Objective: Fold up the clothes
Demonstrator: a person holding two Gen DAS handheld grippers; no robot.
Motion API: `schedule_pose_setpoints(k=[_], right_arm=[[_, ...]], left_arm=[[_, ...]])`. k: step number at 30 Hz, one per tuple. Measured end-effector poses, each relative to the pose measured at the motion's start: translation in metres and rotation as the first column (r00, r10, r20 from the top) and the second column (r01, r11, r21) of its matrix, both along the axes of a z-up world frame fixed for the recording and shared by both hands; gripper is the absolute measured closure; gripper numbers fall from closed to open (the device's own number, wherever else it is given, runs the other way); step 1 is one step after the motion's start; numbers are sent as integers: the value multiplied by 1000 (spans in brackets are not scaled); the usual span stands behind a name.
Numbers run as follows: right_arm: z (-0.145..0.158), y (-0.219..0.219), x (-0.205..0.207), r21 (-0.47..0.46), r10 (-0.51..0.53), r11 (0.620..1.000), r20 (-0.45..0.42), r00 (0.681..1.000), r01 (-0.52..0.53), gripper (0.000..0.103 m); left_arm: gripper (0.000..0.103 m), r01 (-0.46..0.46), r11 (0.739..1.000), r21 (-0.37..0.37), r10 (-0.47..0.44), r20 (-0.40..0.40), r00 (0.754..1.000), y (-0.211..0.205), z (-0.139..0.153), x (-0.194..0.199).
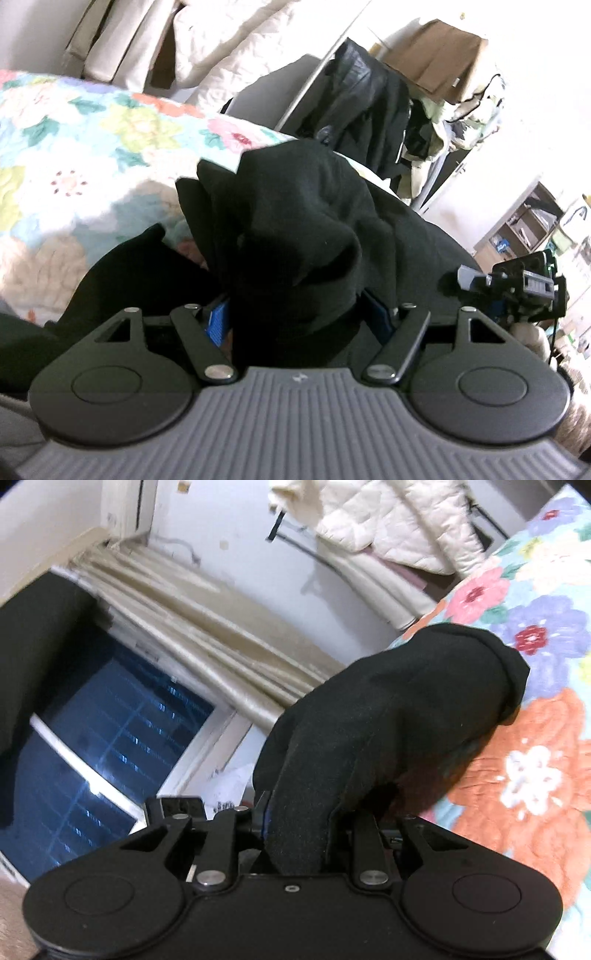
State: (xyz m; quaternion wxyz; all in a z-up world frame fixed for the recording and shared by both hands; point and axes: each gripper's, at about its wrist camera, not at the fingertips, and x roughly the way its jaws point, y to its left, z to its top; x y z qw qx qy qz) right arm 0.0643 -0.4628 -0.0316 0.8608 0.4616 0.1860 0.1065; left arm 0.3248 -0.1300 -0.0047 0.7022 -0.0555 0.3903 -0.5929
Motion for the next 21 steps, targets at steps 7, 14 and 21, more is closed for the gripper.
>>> schedule_pose_setpoints(k=[7,14,21], right_arm=[[8,0,-32,19,-103,995,15,995,103,76],[-7,-27,-72,133,-248,961,20,969,243,76],[-32,-59,-80,235,-359,907,-6,933,351,76]], left_arm=[[23,17,999,32,-17,18,1000,-1,-5,-17],[17,84,996,-3,-84,-96,992,-22,-27,-12],[17,132,991,4,-129,-154,980,-74,-38,-14]])
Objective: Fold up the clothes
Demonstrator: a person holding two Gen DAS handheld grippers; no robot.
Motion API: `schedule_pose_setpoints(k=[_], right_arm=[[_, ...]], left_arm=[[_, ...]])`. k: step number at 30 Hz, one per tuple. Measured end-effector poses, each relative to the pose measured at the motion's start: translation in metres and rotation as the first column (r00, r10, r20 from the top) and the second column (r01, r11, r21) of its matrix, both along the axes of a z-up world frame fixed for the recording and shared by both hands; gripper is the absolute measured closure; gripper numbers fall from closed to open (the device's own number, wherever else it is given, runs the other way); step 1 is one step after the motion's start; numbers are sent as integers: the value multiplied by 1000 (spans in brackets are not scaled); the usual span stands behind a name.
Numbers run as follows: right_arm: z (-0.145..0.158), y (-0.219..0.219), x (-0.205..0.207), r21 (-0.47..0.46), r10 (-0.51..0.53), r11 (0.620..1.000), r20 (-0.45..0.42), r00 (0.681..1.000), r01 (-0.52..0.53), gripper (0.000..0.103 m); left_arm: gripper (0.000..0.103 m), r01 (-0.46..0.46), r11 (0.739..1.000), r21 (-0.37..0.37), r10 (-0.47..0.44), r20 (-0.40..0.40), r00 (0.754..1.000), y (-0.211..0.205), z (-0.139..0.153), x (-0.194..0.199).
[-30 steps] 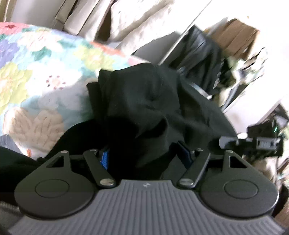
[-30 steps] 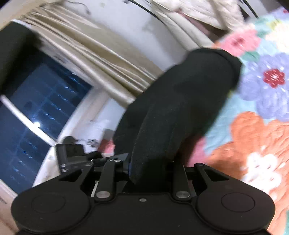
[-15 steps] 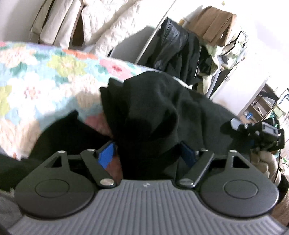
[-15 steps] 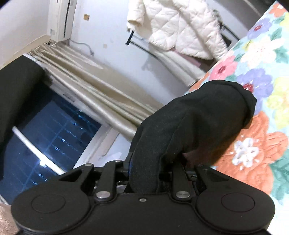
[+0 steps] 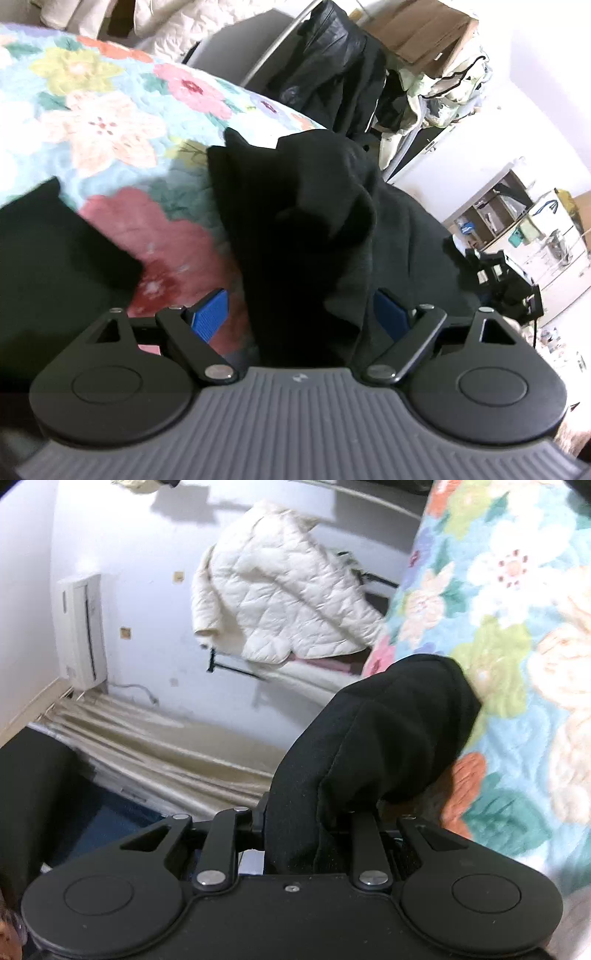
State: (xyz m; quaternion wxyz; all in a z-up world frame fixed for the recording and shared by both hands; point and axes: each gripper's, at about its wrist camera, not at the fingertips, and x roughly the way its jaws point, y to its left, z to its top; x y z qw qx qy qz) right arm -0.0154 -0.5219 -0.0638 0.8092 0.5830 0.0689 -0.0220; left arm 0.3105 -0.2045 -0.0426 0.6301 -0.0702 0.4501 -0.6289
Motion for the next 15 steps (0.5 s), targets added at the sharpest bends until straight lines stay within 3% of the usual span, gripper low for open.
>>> schedule_pose_setpoints(k=[2,4,5,7,9,10,11,13,14,15], right_arm=[[-1,-5,0,-5,2,1000,0,1000,-2,76],[-2,-9,0,-12,4,1000,0,1000,-4,76],[-2,-10,1,-16,7,1000,-2,1000,-7,76],[-4,-10,3,-18,4,1000,-8,1000,-4,76],[-9,-13,-3,-15,15,1000,-3,1000,-15,76],[-10,-14,-3,-15,24,1000,0,1000,-24,76],[-12,-15,-4,-15,33,999,2,999,-33,76],[-10,-15,-4,-58,42,997,-24,999,-44,73],[-7,-14,-4,-90,41,995,-61,997,-46,70],[-3,-12,-5,-128,39,990,-107,994,-52,65]], left_arm=[[15,7,1000,24,-7,-5,1000,-19,-11,6],[0,33,998,45,-32,-18,999,-36,-24,12],[0,56,997,47,-54,-47,997,-45,-34,16],[0,94,996,7,-92,-159,983,-59,-51,21],[0,104,994,-45,-111,-219,969,-68,-60,21],[1,122,991,-63,-132,-213,968,-73,-59,18],[5,160,982,-99,-178,-213,961,-78,-59,12],[31,173,977,-123,-199,-237,951,-84,-60,4],[39,163,978,-127,-189,-236,953,-83,-61,1],[55,154,978,-140,-183,-228,956,-78,-60,-2]])
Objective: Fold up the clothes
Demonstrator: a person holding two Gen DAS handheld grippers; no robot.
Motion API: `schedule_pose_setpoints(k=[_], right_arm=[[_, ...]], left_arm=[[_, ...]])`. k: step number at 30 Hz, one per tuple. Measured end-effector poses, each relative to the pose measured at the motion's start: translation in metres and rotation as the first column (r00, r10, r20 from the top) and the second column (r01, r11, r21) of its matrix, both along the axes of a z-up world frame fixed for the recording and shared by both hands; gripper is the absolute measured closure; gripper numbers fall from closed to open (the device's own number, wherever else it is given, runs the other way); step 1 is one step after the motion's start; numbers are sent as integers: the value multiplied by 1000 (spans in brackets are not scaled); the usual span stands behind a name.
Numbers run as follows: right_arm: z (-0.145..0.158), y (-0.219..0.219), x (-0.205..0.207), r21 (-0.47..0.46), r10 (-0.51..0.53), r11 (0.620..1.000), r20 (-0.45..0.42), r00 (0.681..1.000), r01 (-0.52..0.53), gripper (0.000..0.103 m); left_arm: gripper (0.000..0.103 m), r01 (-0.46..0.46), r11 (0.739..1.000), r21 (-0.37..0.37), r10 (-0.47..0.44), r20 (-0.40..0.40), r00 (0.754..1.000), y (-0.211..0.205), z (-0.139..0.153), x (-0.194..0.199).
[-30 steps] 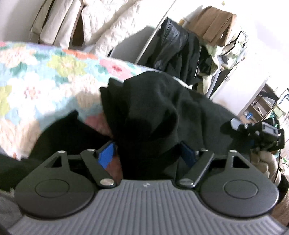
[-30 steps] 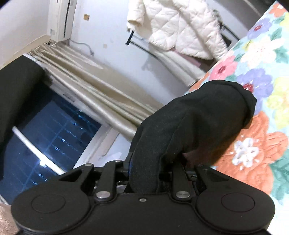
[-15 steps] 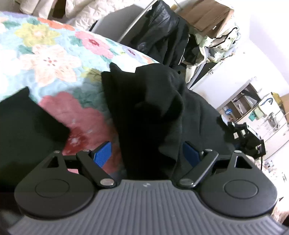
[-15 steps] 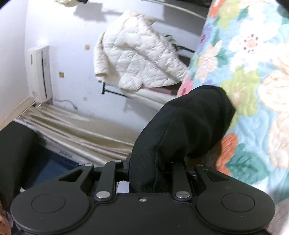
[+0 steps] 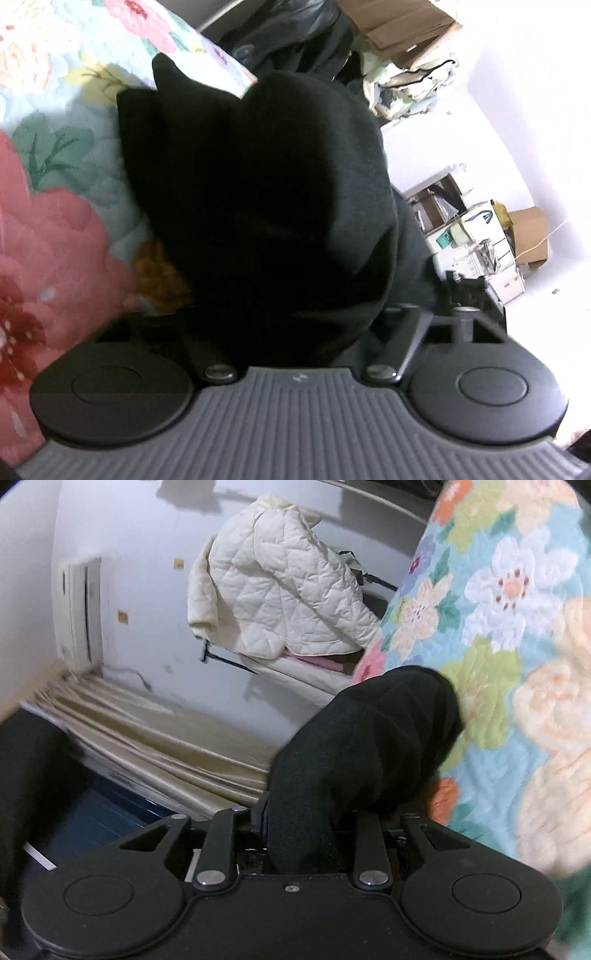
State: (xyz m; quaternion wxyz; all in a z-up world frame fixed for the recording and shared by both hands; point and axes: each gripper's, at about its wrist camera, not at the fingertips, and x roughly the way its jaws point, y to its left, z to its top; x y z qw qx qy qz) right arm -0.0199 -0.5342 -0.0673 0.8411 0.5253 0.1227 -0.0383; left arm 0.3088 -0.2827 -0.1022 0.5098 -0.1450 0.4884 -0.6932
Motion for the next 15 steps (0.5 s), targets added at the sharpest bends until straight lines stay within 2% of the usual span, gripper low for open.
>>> schedule_pose_setpoints(k=[1,3,4,5,6,9,11,15], right_arm=[[3,3,0,-31,11,999,-34,999,-12,63],[15,16,-1,-104,54,993,-54,997,-59,63],[20,22,-2,-140,75,987,-63,995,-83,65],[26,29,-3,-147,95,984,-37,995,-100,72],[34,36,-4,-142,116,983,-2,993,-115,74],[59,60,-12,-147,142,980,35,989,-136,74],[72,74,-21,-76,152,986,76,985,-146,74],[90,103,-39,159,135,975,133,982,-156,74]], left_arm=[[65,-15,1000,-12,15,-3,1000,6,3,-1],[74,-50,998,-41,49,-22,999,25,13,-6],[76,-57,997,-55,56,-15,998,33,19,-10],[77,-62,996,-68,62,1,998,42,28,-15],[77,-68,995,-75,68,5,998,51,36,-19],[77,-82,990,-117,83,0,997,85,69,-29],[77,-64,988,-138,64,-5,998,107,96,-34],[77,-30,989,-144,32,13,999,143,152,-48]])
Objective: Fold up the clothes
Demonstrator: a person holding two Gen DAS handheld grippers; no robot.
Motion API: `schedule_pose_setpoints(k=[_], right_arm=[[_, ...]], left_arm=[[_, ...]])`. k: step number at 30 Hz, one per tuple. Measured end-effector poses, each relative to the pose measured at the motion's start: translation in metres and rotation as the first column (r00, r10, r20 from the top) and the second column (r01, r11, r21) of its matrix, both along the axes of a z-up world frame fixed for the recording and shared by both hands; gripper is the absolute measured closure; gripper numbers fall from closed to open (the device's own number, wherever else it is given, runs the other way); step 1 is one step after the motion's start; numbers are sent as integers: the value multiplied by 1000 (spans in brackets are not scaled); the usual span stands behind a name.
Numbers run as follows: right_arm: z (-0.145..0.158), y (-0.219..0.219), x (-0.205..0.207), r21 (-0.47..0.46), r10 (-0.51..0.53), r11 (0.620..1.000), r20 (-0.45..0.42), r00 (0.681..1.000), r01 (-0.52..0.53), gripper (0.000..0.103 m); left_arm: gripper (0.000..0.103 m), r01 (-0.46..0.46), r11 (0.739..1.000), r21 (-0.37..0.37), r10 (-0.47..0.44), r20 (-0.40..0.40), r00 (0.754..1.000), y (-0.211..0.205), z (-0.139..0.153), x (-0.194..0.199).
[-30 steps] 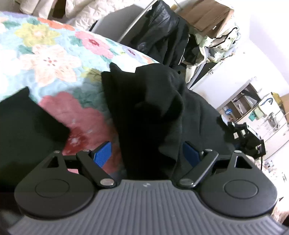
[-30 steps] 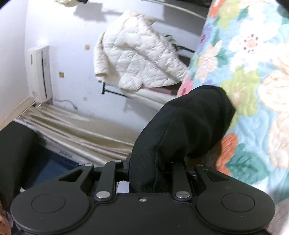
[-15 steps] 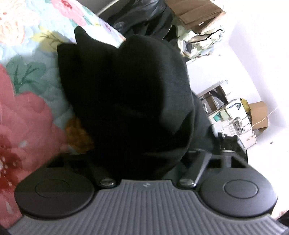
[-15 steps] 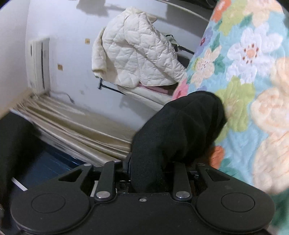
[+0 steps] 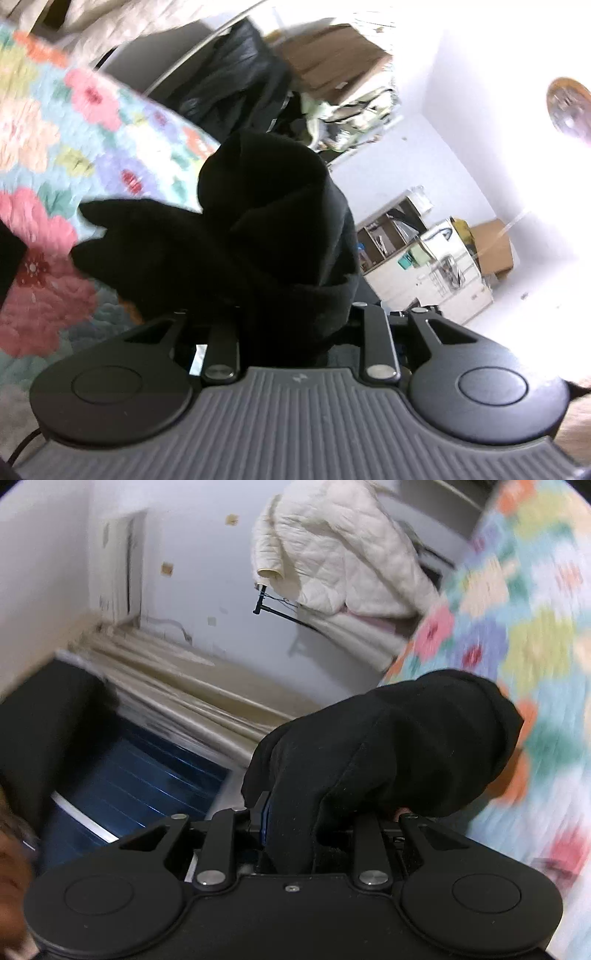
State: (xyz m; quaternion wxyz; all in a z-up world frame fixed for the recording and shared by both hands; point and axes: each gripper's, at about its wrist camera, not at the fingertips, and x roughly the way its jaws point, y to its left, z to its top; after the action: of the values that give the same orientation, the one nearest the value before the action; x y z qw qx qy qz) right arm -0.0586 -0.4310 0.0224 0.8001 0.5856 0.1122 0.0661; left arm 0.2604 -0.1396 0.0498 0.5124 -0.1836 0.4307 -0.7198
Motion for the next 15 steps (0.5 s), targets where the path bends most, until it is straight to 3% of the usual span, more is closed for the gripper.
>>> schedule_pose_setpoints(k=[3,5,7,10,13,15], right_arm=[[0,-5,-1,114,-14,993,6,1000,13,74],[-8,-29,7,83,-34,996,-38,999,37,74],[-19,-61,24,-72,-98,993,-129,987,89,74],[-52,-106,52,-313,-213,939,-206,955,142,74],[-82,-126,69,-477,-325,863,-273,905,166,71],[-88,-129,66,-495,-368,847,-281,886,195,65]], left_arm=[[76,-3,999,43,4,-30,1000,-2,23,1],[76,-7,994,113,8,-7,1000,-23,25,12],[76,-3,982,188,-5,43,999,-70,10,29],[75,3,953,302,-33,92,995,-157,-45,63],[74,-45,935,353,-13,160,987,-225,-85,77],[74,-52,934,352,-3,154,988,-250,-93,80]])
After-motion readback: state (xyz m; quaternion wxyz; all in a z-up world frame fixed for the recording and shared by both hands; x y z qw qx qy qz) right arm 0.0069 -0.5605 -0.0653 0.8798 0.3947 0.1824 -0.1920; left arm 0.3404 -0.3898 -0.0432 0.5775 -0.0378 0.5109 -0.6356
